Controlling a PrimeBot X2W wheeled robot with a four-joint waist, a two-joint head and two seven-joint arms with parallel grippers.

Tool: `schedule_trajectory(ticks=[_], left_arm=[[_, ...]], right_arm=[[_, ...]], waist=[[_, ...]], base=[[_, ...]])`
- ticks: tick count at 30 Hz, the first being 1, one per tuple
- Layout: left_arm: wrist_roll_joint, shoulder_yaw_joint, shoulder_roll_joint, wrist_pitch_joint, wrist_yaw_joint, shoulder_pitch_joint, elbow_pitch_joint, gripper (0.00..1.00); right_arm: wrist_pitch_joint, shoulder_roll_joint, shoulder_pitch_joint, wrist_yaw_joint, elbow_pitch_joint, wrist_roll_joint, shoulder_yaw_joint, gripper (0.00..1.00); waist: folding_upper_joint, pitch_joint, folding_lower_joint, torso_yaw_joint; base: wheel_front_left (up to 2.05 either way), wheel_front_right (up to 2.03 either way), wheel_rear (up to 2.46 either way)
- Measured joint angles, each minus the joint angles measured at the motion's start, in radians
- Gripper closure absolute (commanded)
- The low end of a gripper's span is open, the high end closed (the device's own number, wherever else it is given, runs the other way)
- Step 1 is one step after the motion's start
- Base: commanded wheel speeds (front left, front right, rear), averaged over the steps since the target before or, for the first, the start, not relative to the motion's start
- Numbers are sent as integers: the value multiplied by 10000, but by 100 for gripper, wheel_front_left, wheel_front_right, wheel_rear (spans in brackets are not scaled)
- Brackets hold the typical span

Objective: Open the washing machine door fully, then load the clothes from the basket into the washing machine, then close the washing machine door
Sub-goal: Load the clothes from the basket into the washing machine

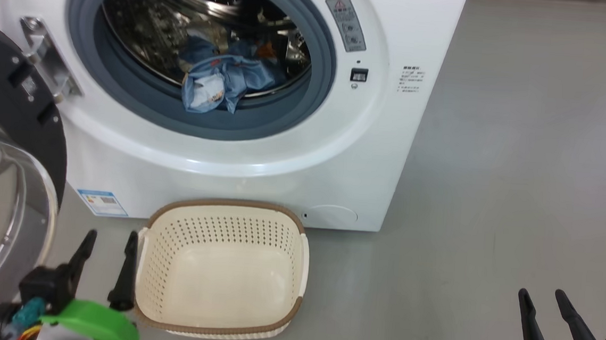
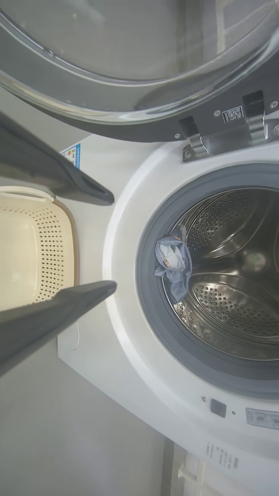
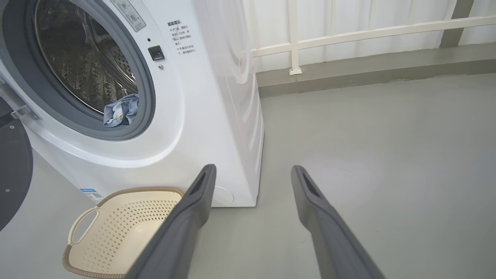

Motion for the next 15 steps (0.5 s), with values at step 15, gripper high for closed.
schedule_trajectory(ticks=[15], left_arm=[[75,464,-23,0,0,2062,-1423,0]], right_arm=[[-2,-13,495,0,-75,0,-125,0]], waist=[[0,-649,0,43]], base=[[0,0,0]])
